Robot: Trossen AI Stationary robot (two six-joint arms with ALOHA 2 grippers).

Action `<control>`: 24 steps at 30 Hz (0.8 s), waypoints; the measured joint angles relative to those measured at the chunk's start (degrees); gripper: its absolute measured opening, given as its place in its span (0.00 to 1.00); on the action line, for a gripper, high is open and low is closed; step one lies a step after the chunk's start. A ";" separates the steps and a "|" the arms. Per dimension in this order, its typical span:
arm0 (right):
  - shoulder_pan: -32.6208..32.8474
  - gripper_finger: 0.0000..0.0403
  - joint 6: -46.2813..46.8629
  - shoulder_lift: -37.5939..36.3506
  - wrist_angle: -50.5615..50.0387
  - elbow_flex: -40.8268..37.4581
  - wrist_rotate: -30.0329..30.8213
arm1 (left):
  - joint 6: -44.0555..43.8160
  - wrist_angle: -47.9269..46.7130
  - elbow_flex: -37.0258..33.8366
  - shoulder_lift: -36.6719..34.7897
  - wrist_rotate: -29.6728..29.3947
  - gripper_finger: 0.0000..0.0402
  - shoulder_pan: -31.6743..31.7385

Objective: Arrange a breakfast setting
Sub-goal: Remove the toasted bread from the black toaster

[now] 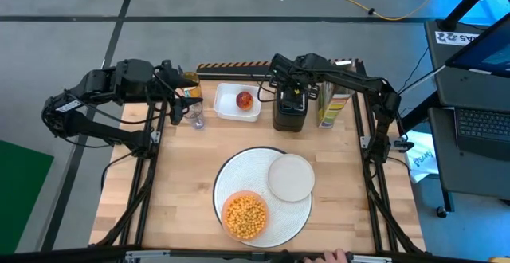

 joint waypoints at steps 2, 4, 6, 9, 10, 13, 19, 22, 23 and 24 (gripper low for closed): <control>0.02 0.08 0.41 -0.02 -0.22 0.01 0.53 | -0.01 0.01 0.00 0.00 -0.01 0.57 0.00; 0.12 0.03 0.77 -0.02 -0.34 0.02 2.70 | -0.01 -0.01 0.00 0.00 -0.01 0.57 0.00; 0.65 0.03 1.80 -0.02 -0.74 0.02 5.49 | 0.00 -0.01 0.00 0.00 -0.01 0.57 0.00; 1.27 0.03 2.34 -0.04 -3.15 0.69 8.31 | -0.01 -0.01 0.00 0.00 -0.01 0.57 0.00; 1.74 0.02 2.62 -0.06 -3.99 1.29 8.64 | 0.01 -0.01 0.00 0.00 0.00 0.57 0.00; 2.92 0.02 4.26 -0.22 -6.13 3.97 9.83 | 0.00 0.00 0.00 0.00 -0.01 0.57 0.00; 5.38 0.01 6.57 -0.27 -8.06 12.49 10.50 | -0.01 -0.01 0.00 0.00 -0.01 0.57 0.00; 6.69 0.01 8.27 -0.35 -9.66 17.04 10.68 | 0.00 -0.01 0.00 0.00 -0.01 0.57 0.00; 7.24 0.01 8.90 -0.35 -11.08 18.52 11.20 | 0.01 -0.01 0.00 0.00 -0.01 0.57 0.00; 7.87 0.01 9.85 -0.36 -12.24 19.87 11.80 | 0.00 0.00 0.00 0.00 -0.01 0.57 0.00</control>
